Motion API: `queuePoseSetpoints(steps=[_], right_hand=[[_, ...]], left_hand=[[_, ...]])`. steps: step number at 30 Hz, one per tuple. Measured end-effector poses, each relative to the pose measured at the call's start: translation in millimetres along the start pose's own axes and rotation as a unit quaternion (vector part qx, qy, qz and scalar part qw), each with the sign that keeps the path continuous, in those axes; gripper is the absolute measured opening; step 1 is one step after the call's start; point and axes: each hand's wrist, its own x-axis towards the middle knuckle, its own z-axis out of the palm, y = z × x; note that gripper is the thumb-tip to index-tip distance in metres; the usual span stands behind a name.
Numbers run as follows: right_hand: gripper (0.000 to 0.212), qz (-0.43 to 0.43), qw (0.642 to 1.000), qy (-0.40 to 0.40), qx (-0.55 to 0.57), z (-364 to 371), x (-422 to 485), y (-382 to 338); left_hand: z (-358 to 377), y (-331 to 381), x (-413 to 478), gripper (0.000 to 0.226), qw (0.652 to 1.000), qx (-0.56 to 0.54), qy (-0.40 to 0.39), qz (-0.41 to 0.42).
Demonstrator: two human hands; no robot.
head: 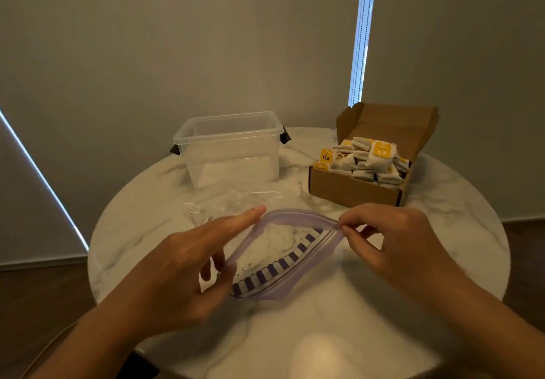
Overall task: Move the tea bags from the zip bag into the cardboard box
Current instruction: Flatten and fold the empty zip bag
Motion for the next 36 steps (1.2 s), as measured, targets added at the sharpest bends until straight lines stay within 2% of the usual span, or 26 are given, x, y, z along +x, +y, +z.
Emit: queuePoseSetpoints(steps=[4,6,8,10,11,13,16,19,23,29,36], right_hand=[[0.011,0.002,0.998,-0.053,0.013,-5.0,-11.5,2.1],[0.011,0.003,0.997,-0.075,0.013,-9.2,-13.8,1.6],[0.010,0.006,0.995,-0.090,0.032,-14.8,-13.5,-1.1],[0.007,0.037,0.990,-0.095,0.093,-21.5,-7.2,-5.0],[0.010,0.067,0.985,-0.089,0.131,-23.7,-0.5,-5.4],[0.019,0.131,0.974,-0.077,0.170,-21.7,20.5,-2.5],[0.015,0.214,0.957,-0.115,0.161,1.1,60.4,8.8],[0.013,0.288,0.931,-0.148,0.169,37.2,96.1,17.7],[0.014,0.324,0.922,-0.177,0.119,80.7,129.3,30.6],[0.028,0.331,0.916,-0.193,0.118,111.4,143.1,44.2],[0.014,0.315,0.929,-0.138,0.134,113.9,134.7,43.9]], left_hand=[[-8.1,5.1,-7.0,0.060,0.996,-0.086,-0.026,-0.004],[-12.0,-0.1,-6.0,0.047,0.990,-0.135,0.028,-0.033],[-14.5,-16.2,-3.6,0.036,0.969,-0.166,0.136,-0.125],[-15.8,-47.7,-0.3,0.017,0.926,-0.126,0.236,-0.266],[-16.1,-67.1,2.0,0.010,0.899,-0.102,0.255,-0.341],[-14.2,-100.9,6.4,0.010,0.851,-0.105,0.238,-0.457],[-4.7,-129.1,16.6,0.023,0.809,-0.141,0.167,-0.545],[1.2,-142.6,28.7,0.030,0.806,-0.126,0.135,-0.563],[2.4,-146.9,42.1,0.021,0.792,-0.206,0.108,-0.564],[9.9,-136.1,53.0,0.008,0.793,-0.241,0.086,-0.553],[15.4,-138.2,59.6,0.013,0.812,-0.274,0.078,-0.509]])
